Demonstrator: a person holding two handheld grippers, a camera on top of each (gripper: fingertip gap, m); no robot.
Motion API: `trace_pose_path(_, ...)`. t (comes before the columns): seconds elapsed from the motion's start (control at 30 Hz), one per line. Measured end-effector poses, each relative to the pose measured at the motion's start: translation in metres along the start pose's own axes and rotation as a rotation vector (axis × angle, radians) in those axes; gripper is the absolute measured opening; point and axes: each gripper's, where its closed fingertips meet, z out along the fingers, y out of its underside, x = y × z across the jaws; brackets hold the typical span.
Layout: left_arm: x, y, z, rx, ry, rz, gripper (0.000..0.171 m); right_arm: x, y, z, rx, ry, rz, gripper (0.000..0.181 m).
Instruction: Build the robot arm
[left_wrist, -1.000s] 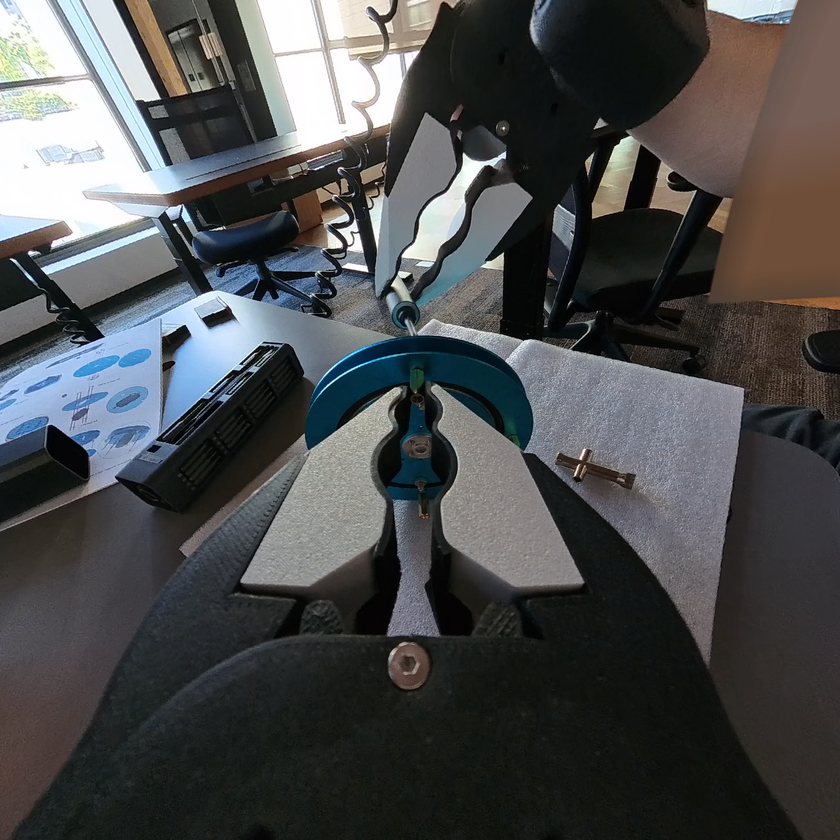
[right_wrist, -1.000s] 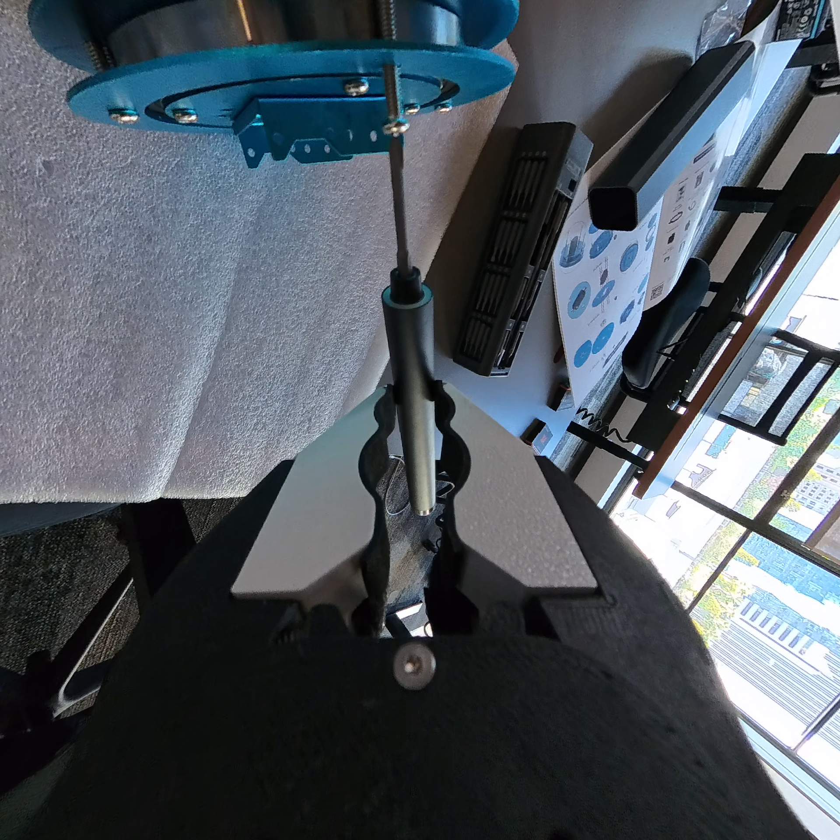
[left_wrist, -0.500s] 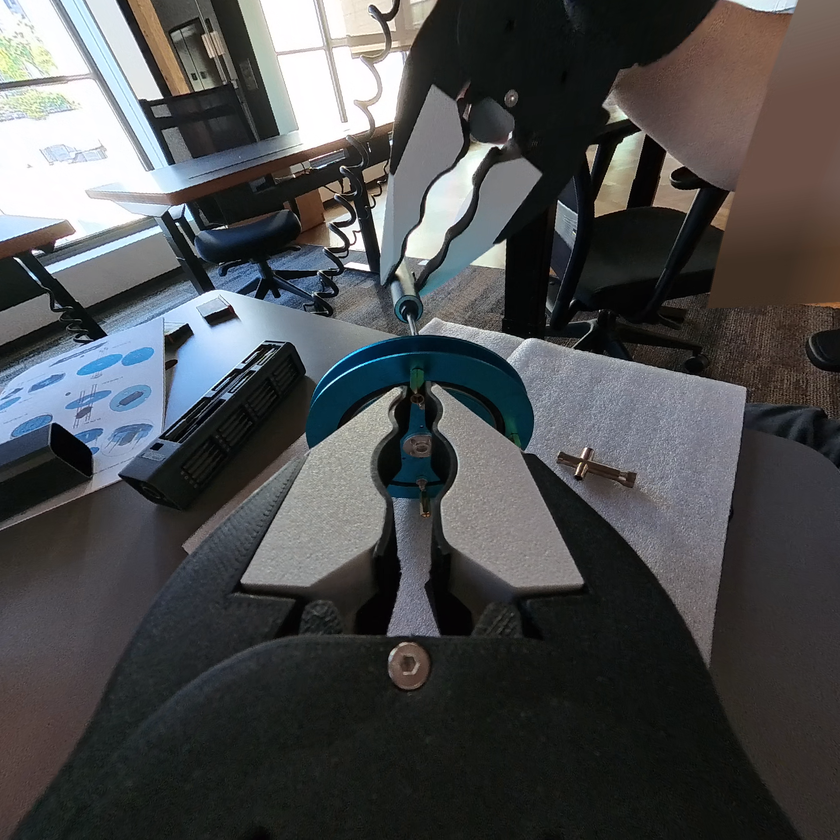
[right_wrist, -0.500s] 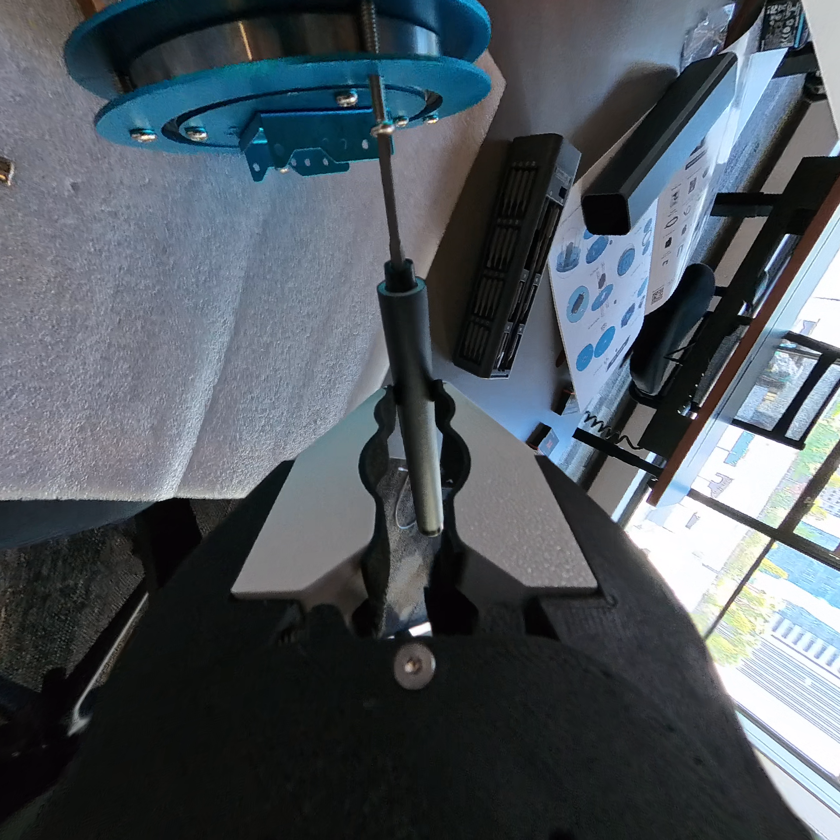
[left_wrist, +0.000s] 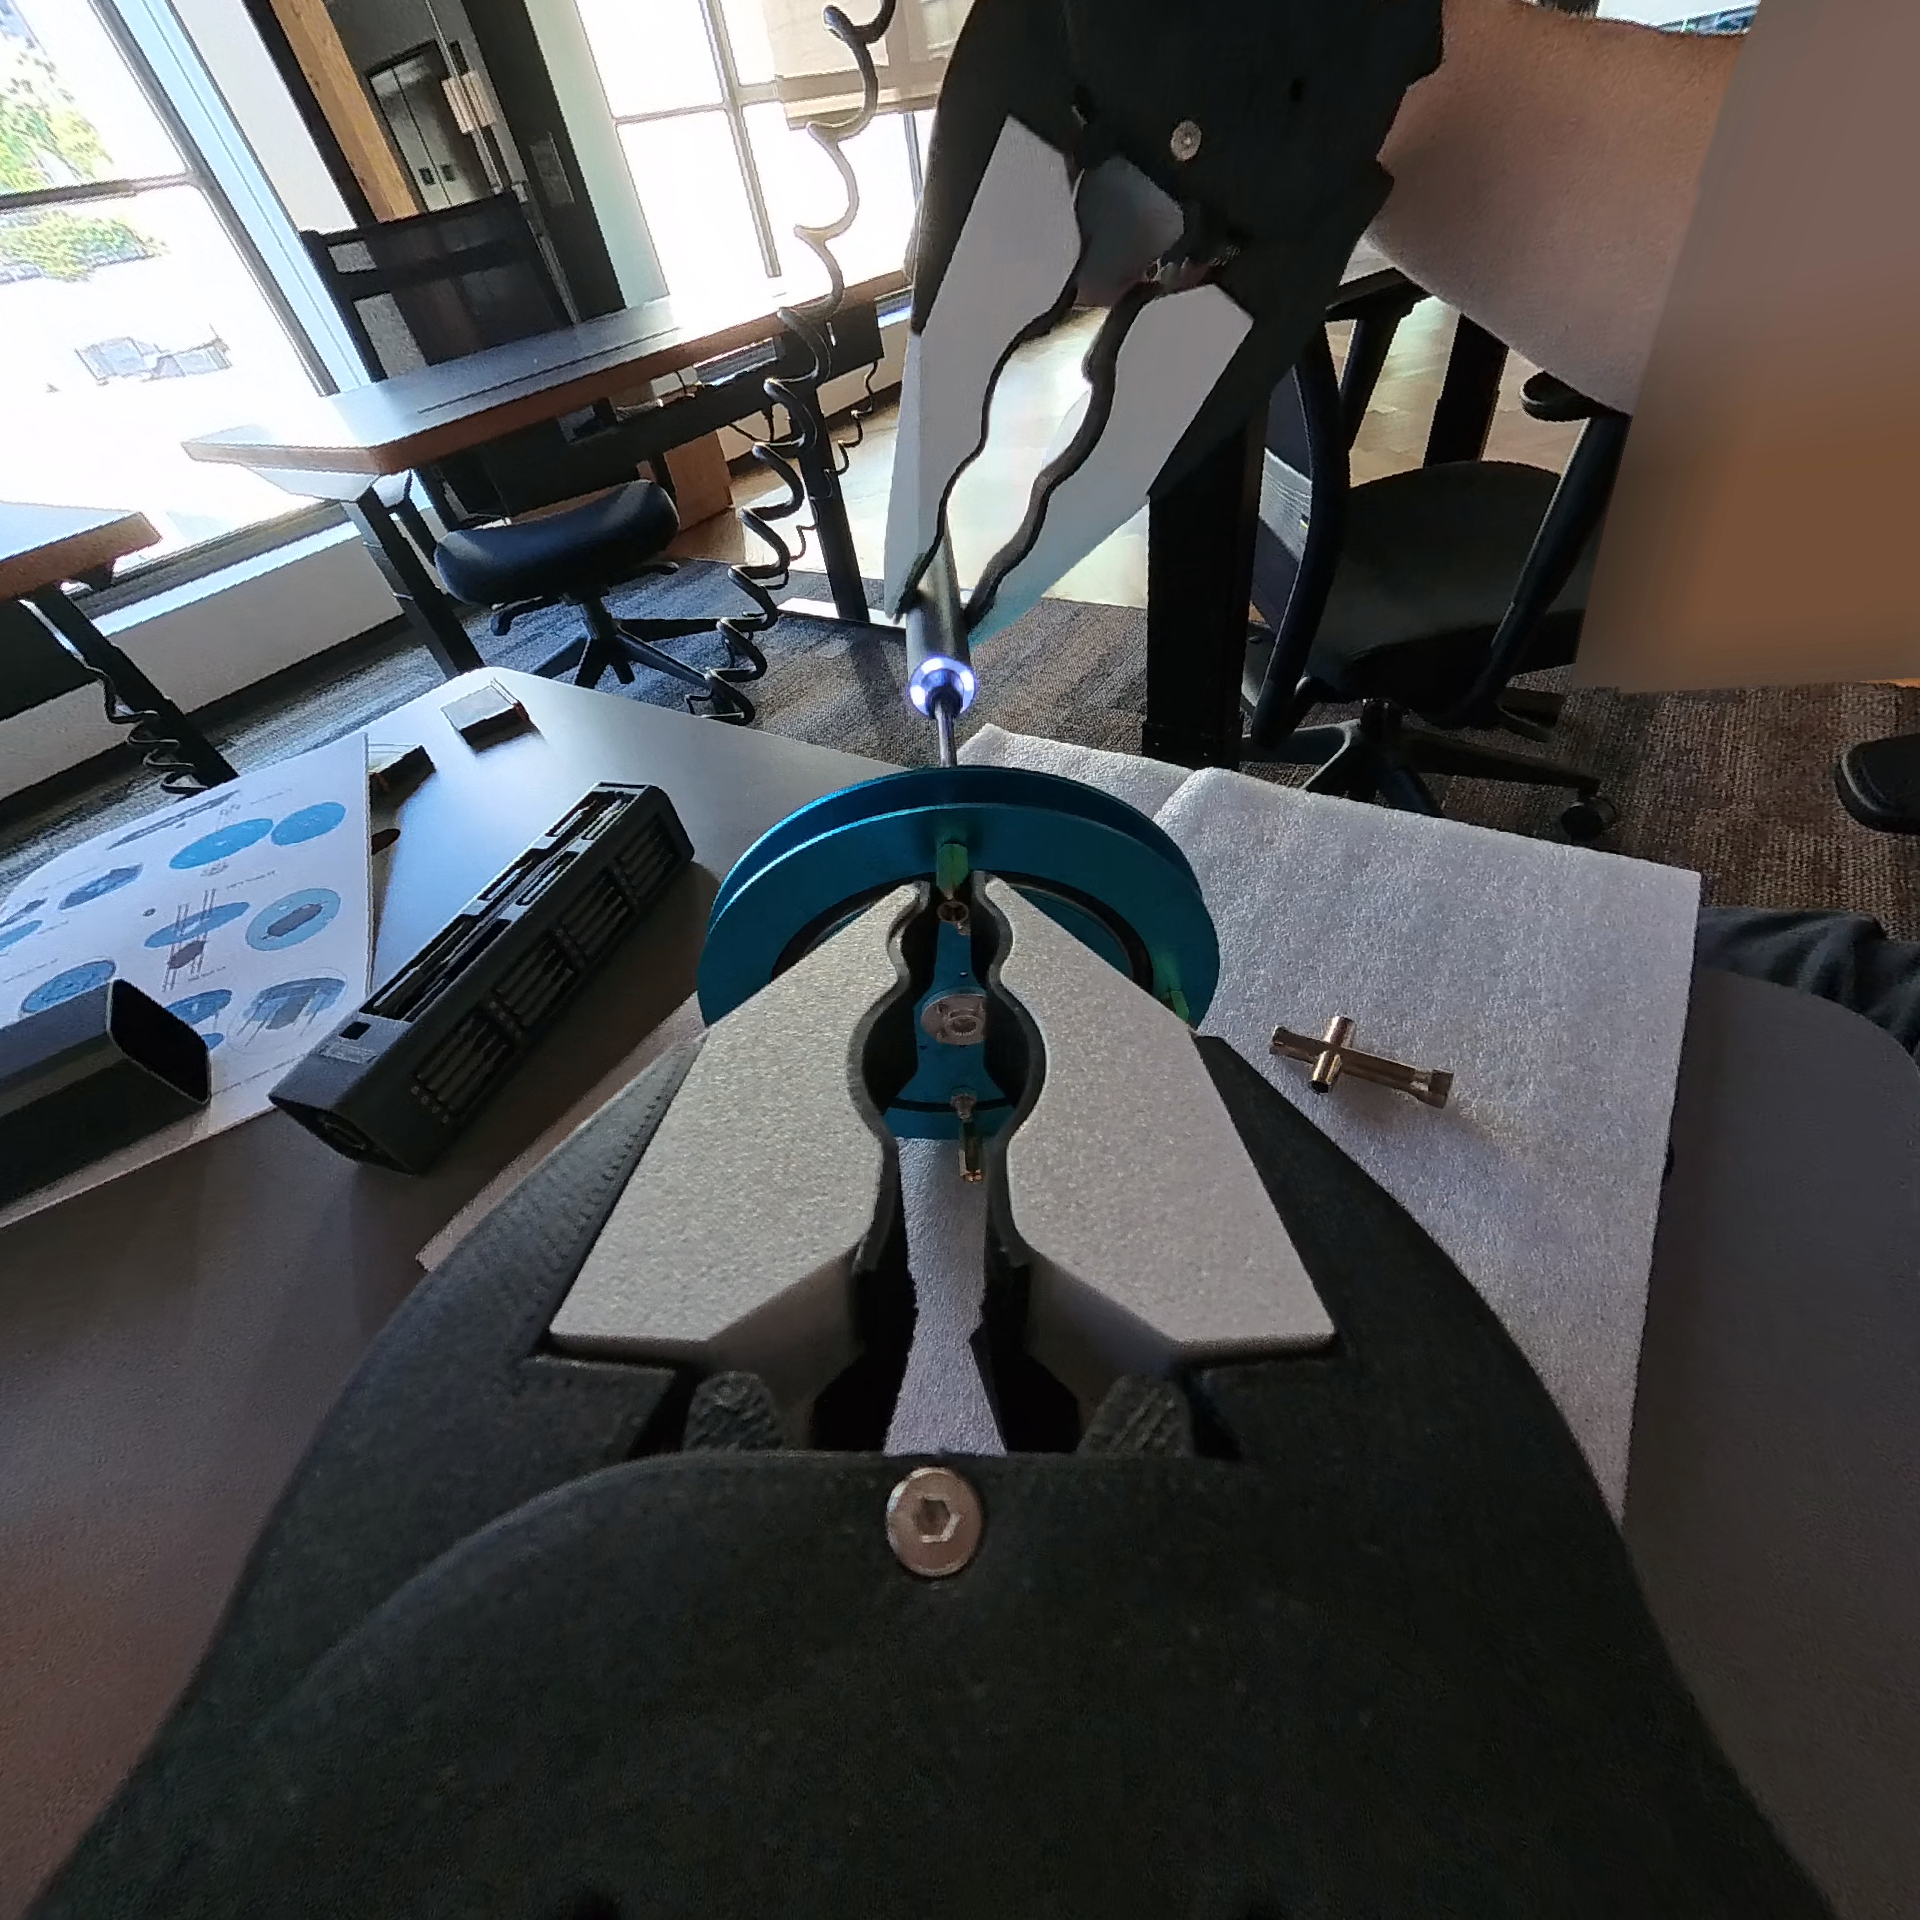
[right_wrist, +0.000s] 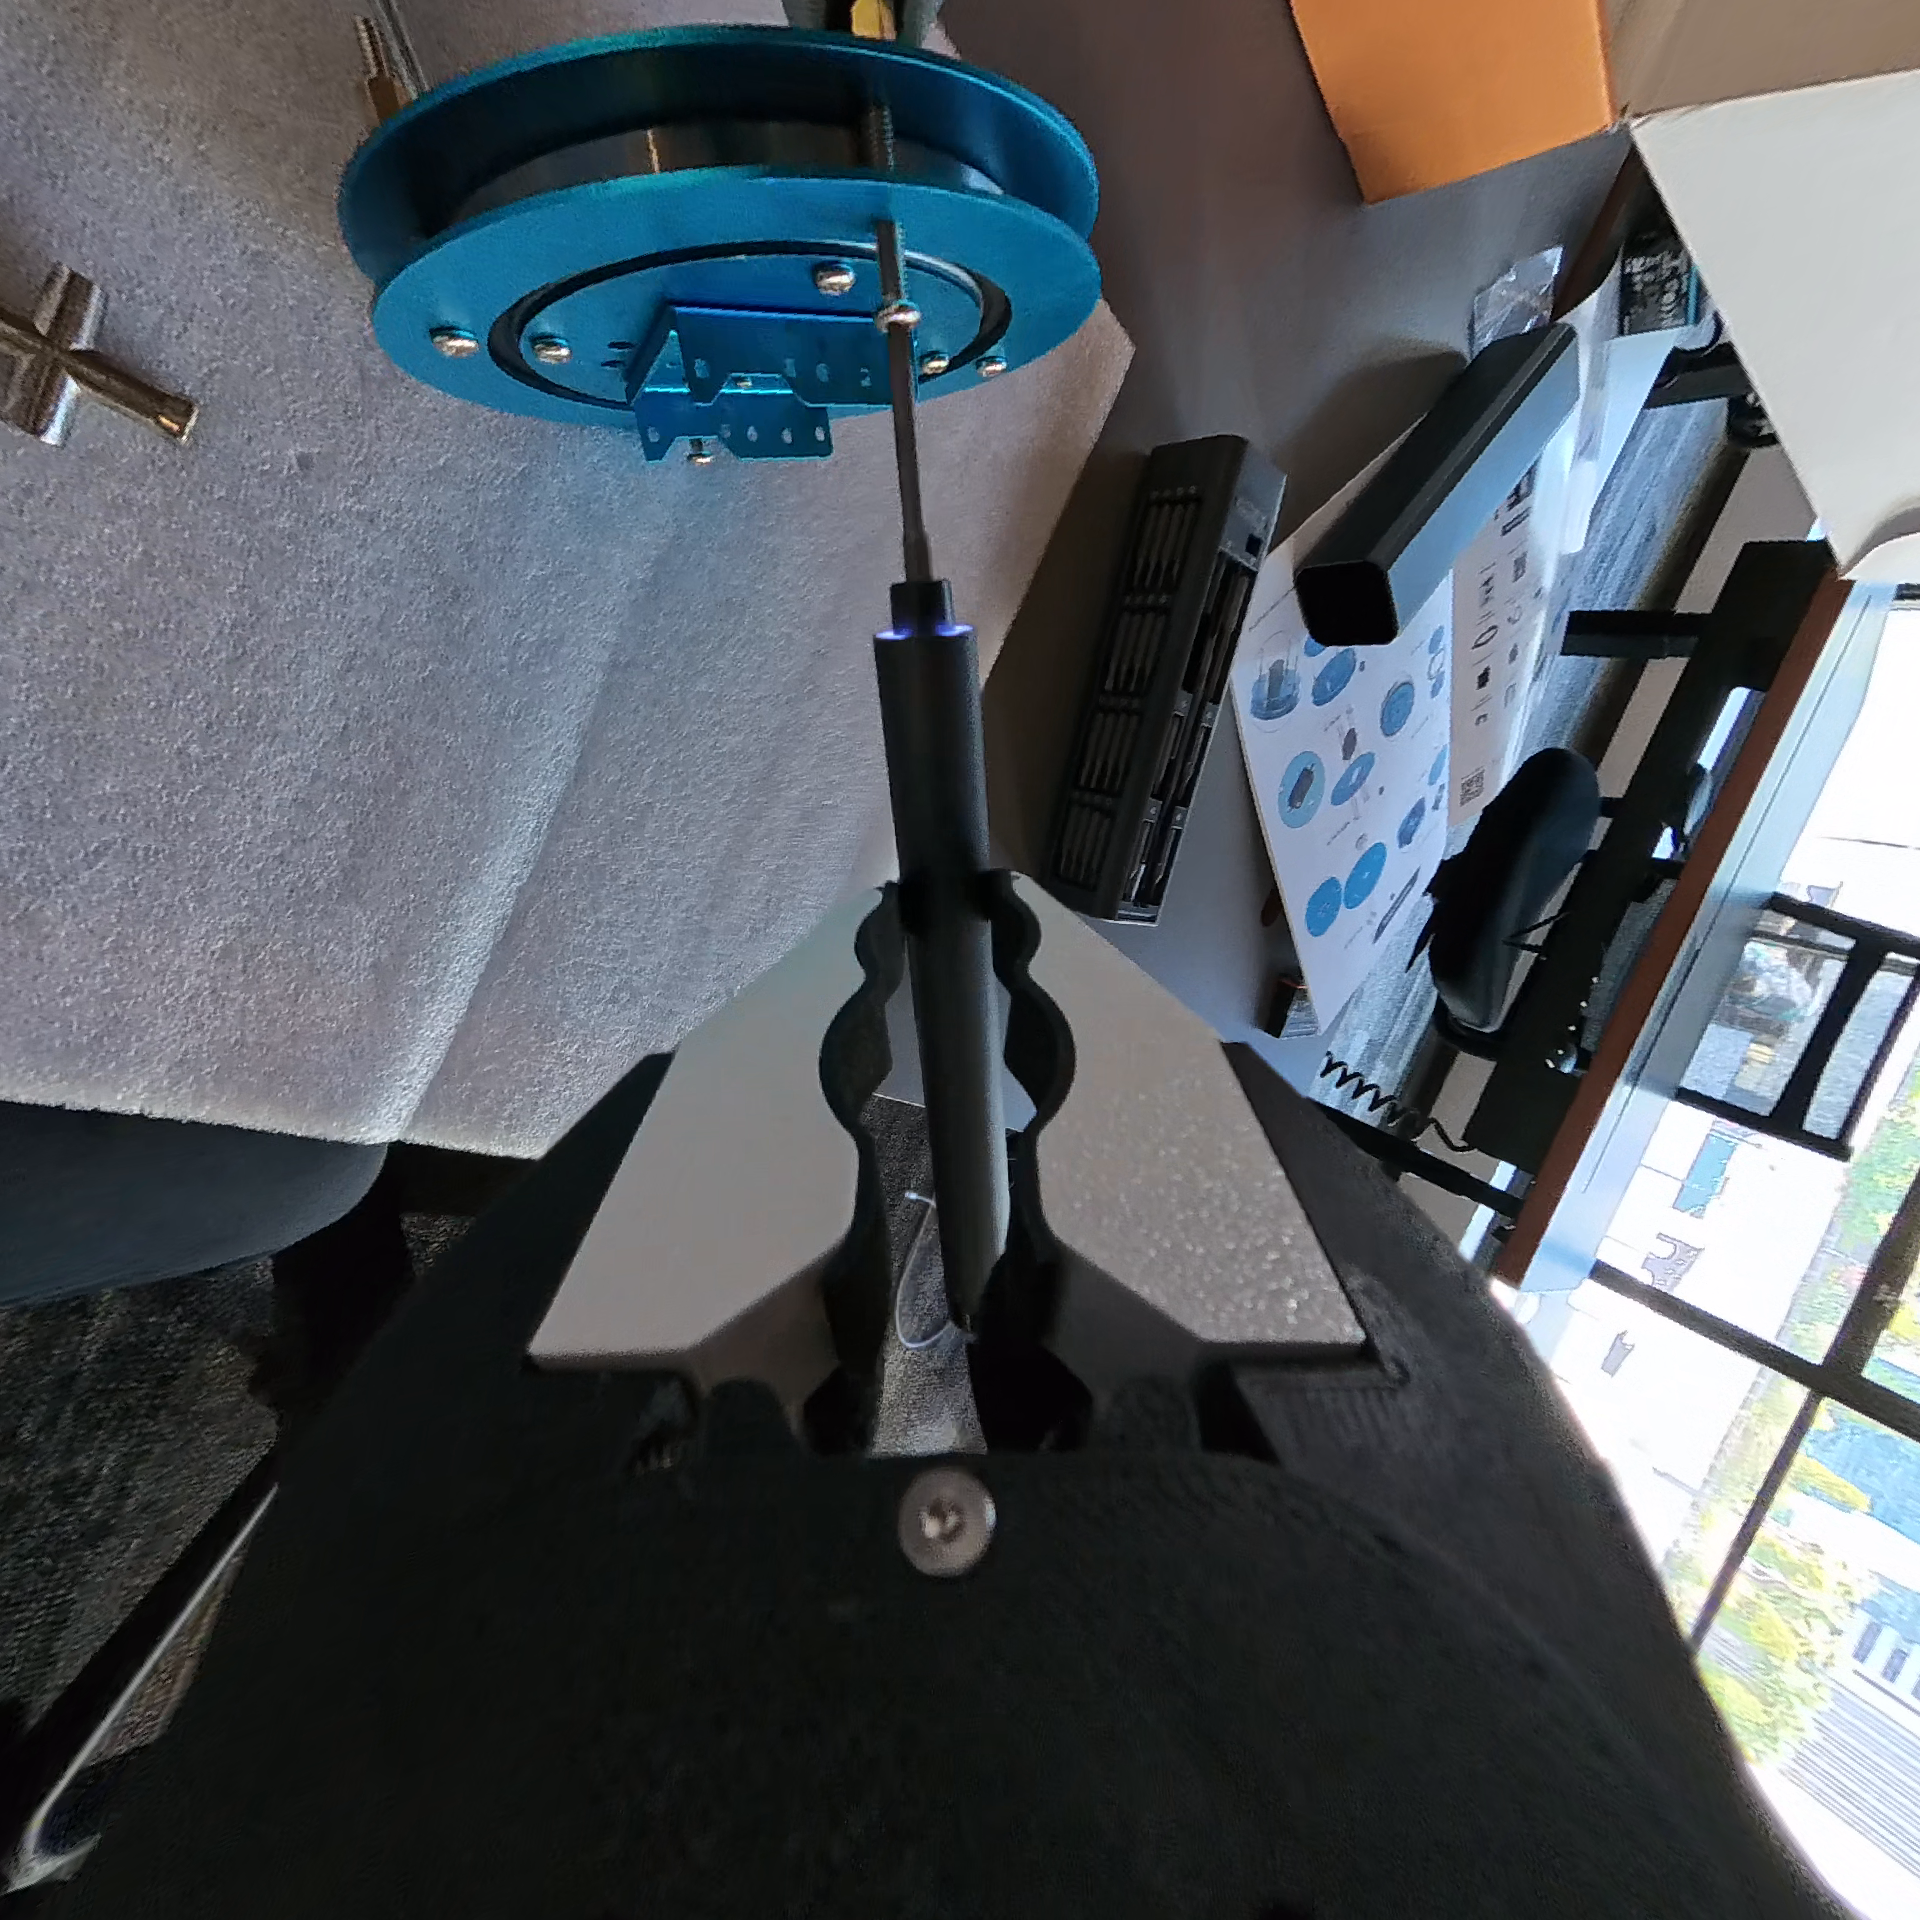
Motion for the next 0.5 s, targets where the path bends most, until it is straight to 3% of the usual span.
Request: trace_pose_path(0.5, -0.0008, 0.0000, 0.0008, -0.005, -0.002, 0.016, 0.004, 0.0009, -0.0003, 0.0003, -0.019, 0.016, -0.019, 0.016)
